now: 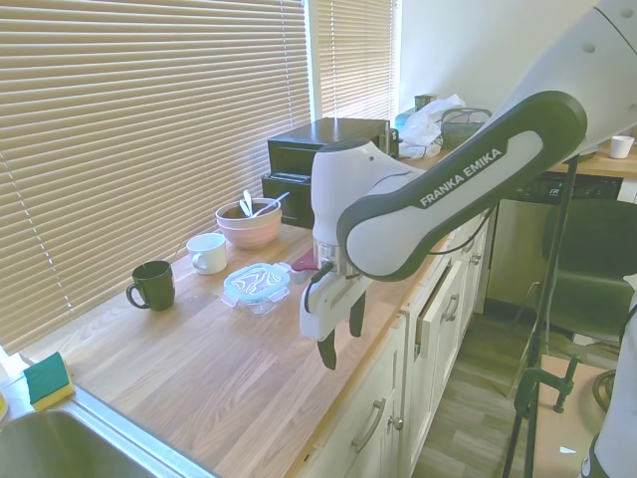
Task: Uncover the lid of the food container
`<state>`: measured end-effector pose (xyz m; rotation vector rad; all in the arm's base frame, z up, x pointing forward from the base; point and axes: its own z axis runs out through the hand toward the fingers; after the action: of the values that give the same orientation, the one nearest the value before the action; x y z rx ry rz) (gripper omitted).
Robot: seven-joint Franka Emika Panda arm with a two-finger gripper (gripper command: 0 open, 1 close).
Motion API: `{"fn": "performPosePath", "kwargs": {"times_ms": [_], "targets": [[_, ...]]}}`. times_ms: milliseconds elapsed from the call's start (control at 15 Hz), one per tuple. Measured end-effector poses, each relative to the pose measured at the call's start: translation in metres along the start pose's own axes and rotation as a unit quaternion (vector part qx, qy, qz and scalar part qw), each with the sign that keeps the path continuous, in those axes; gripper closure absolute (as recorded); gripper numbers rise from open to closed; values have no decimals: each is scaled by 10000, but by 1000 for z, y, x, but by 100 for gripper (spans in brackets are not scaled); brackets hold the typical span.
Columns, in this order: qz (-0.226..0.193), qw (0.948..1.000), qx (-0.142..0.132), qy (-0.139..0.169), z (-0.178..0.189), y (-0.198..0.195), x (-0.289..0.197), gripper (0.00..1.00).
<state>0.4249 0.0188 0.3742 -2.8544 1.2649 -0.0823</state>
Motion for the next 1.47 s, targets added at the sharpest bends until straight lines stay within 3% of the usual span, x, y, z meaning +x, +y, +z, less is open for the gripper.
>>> {"fn": "performPosePath", "kwargs": {"times_ms": [267,600,933,1133,1467], "targets": [[38,10000,-19,78,2,0,4,0],[147,9971,-33,742,-20,-18,15,0],[174,9877,-79,1549,-46,-53,22,0],[230,9790,-110,2022,-55,-73,32,0],[866,9756,-98,2014,-53,-70,94,0]]}}
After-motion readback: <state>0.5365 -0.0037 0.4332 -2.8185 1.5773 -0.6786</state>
